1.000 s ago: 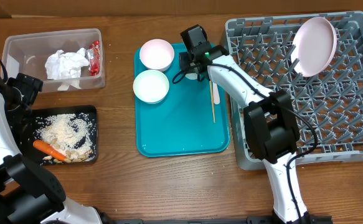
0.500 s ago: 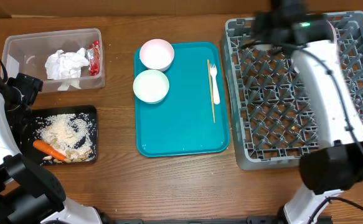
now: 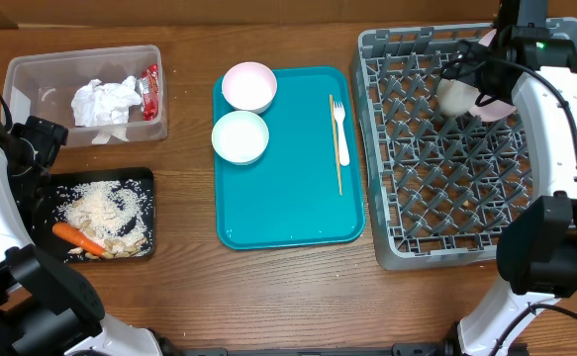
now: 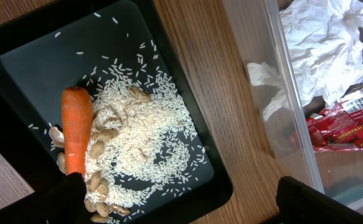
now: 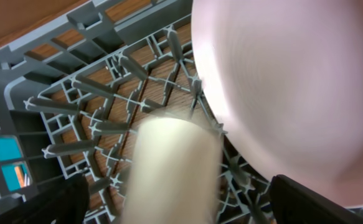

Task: Sort waste into correct bins and load items into the dishwasher rack
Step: 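Place the white cup upside down in the dish rack, then reach the right gripper to the white bowl on the teal tray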

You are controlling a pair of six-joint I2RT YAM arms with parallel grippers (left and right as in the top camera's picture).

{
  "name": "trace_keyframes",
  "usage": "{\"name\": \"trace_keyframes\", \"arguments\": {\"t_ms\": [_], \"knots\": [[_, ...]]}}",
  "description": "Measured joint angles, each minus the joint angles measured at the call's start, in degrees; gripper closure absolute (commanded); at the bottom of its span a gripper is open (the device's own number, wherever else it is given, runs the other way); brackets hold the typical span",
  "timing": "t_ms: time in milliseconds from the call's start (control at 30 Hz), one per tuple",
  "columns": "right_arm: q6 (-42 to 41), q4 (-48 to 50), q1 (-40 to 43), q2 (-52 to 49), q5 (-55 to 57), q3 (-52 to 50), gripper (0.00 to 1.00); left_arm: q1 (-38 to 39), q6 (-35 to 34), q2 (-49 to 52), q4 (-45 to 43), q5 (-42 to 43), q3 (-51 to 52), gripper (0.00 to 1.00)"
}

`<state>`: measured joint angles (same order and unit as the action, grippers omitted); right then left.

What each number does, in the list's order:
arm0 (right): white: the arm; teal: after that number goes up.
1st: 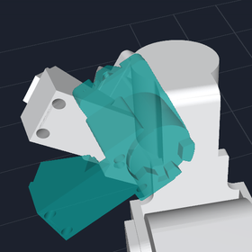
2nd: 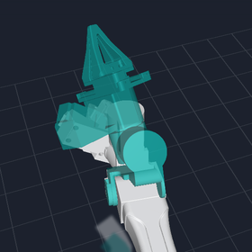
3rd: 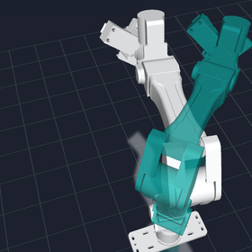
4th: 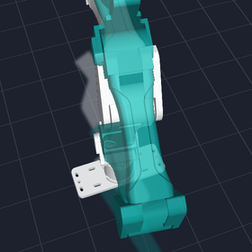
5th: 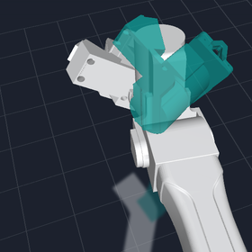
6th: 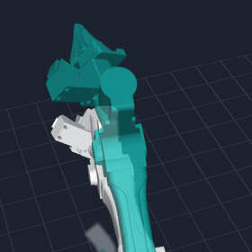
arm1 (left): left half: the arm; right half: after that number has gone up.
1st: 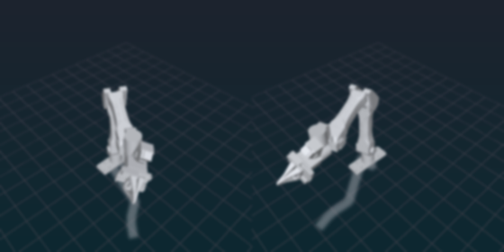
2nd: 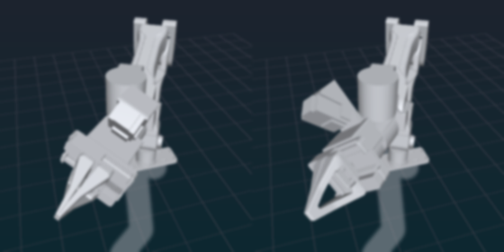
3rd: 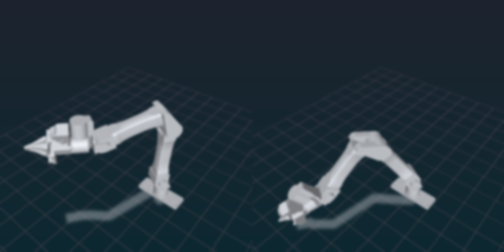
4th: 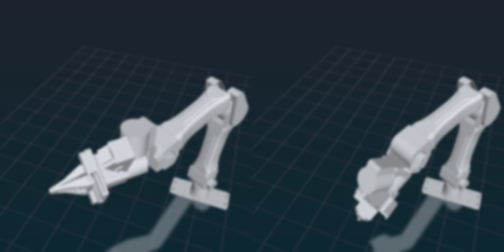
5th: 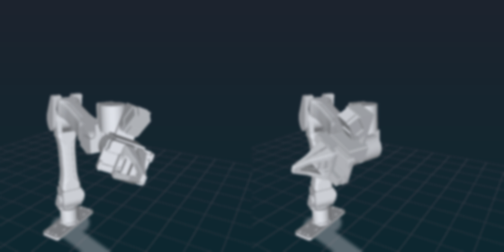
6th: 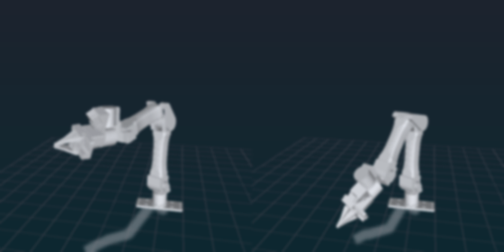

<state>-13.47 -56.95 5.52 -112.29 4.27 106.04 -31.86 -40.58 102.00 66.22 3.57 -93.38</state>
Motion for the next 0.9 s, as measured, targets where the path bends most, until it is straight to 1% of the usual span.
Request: {"name": "trace_keyframes", "arguments": {"t_ms": [233, 267, 333, 367, 433, 600, 667, 800, 900], "knots": [[0.00, -1.90, -0.02, 0.26, -2.56, 0.00, 0.00, -0.02, 0.00, 0.00, 0.00, 0.00, 0.00, 0.00], [0.00, -1.88, -0.04, 0.59, -2.86, 0.00, 0.02, -0.02, 0.00, 0.00, -0.02, 0.00, 0.00, 0.00], [0.02, -1.84, -0.04, 1.42, -3.28, 0.00, 0.11, -0.02, 0.00, 0.00, -0.02, 0.00, 0.00, 0.00], [0.09, -1.95, -0.02, 2.32, -3.76, 0.00, 0.19, -0.02, 0.00, 0.00, 0.00, 0.00, 0.00, 0.00], [-0.35, -2.40, -0.04, 2.97, -4.85, 0.00, 0.20, -0.02, 0.00, 0.00, -0.02, 0.00, 0.00, 0.00], [-0.04, -2.67, -2.03, 3.06, -12.35, 0.00, 0.18, -0.02, 0.00, 0.00, 0.00, 0.00, 0.00, 0.00], [-0.04, -2.47, -6.01, 3.06, -15.04, 0.00, 0.14, 0.00, 0.00, 0.00, 0.00, 0.00, 0.00, 0.00], [-0.04, 1.01, -18.93, 3.06, -17.68, 0.00, 0.14, -0.02, 0.00, 0.00, 0.00, 0.00, 0.00, 0.00], [-4.44, 2.89, -28.59, 2.49, -15.41, 0.00, 0.16, -0.02, 0.00, 0.00, 0.00, -0.02, 0.00, 0.00]]}}
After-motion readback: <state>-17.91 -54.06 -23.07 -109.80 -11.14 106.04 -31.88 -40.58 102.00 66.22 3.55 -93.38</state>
